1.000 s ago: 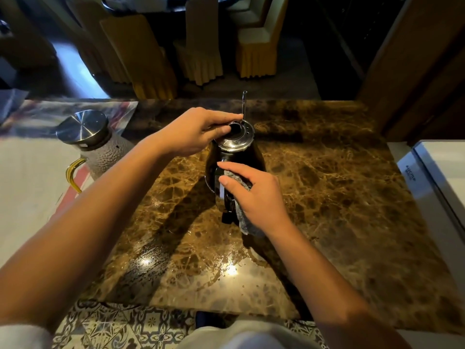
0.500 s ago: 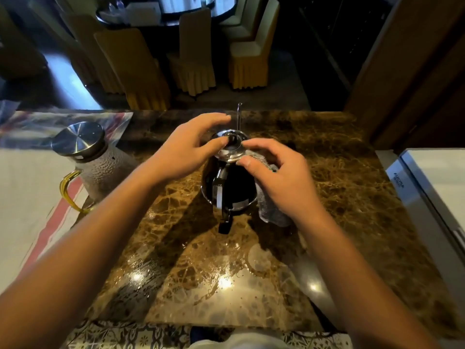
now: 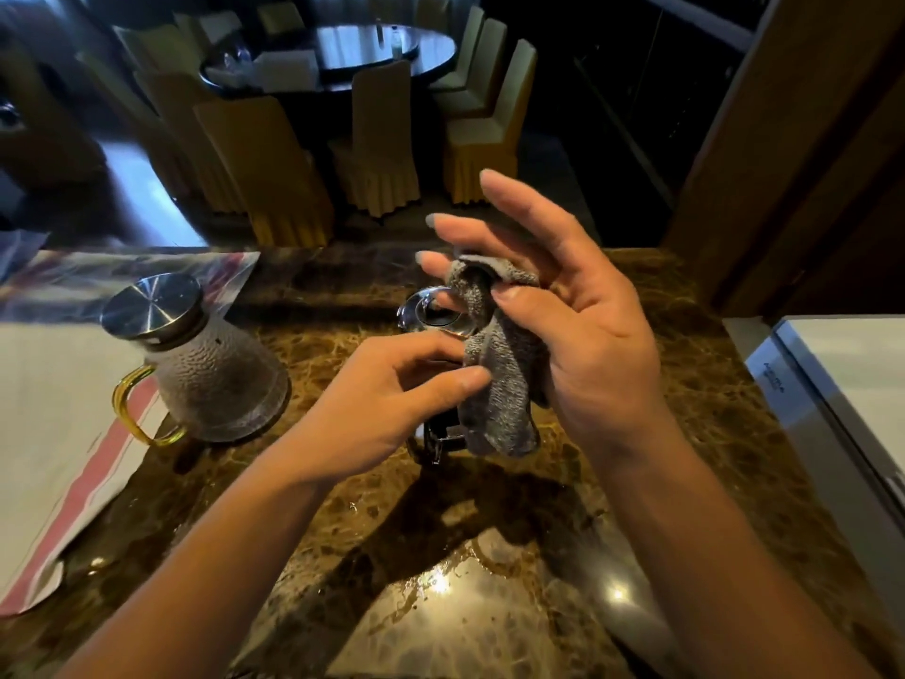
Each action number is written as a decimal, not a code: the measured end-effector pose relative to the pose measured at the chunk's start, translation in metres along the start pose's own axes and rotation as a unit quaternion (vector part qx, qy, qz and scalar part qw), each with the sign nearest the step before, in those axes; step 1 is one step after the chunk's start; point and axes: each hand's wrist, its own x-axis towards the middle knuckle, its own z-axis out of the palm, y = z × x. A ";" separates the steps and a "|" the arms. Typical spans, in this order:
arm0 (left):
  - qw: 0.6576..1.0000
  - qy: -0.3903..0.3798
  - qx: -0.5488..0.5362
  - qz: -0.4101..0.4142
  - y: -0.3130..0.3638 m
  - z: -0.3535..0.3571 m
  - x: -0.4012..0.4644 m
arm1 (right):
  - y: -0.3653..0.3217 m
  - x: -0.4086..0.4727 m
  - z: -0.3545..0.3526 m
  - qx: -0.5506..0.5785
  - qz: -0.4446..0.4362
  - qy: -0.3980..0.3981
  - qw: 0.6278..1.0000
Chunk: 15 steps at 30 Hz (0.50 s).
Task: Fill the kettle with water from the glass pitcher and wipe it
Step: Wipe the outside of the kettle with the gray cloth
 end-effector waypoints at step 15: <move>0.995 0.054 -0.081 -0.020 -0.001 0.015 0.001 | -0.027 -0.039 -0.063 -0.395 0.149 -0.040 0.906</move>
